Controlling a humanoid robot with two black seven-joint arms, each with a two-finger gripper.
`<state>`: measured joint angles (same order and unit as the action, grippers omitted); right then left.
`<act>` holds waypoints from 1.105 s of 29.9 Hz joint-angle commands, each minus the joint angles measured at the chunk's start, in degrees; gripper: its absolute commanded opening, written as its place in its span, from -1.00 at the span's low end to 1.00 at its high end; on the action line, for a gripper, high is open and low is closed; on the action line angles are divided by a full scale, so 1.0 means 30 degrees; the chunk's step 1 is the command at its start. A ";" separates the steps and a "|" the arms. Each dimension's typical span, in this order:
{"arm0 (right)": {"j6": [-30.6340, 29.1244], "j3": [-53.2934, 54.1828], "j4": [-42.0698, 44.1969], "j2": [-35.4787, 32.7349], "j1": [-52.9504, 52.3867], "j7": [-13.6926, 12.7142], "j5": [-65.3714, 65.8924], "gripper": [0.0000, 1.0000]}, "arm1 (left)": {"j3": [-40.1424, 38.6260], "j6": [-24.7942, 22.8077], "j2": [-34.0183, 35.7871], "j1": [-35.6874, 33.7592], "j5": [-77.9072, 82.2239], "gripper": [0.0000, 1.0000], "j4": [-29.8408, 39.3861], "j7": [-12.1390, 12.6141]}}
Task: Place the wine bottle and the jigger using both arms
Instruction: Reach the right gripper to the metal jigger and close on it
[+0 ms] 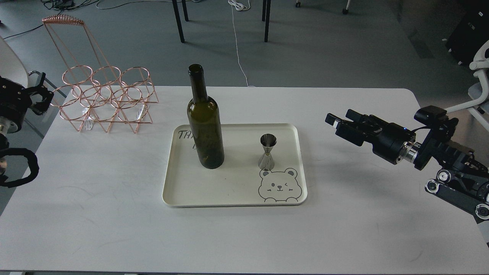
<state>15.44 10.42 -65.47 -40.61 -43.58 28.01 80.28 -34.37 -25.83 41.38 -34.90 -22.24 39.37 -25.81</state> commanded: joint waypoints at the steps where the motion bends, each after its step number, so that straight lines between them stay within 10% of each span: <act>1: 0.1150 -0.1155 0.0054 0.0120 -0.0004 -0.0002 0.2910 0.96 | 0.0000 0.0054 -0.0142 0.0002 0.0002 0.97 0.0001 -0.0009; 18: 0.2497 -0.4117 0.5059 0.6444 -0.0620 -0.0002 0.4529 0.89 | 0.0000 0.0142 -0.0054 -0.0116 0.0031 0.97 -0.0233 -0.0038; 33: 0.3085 -0.5230 0.8081 0.9143 -0.2114 -0.0002 0.4558 0.29 | 0.0059 -0.0004 0.0532 -0.0584 0.0031 0.97 -0.0234 -0.0038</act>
<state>24.56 -5.21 -41.81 -13.67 -49.83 28.00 93.98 -34.29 -25.62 42.89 -36.63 -22.15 38.67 -25.87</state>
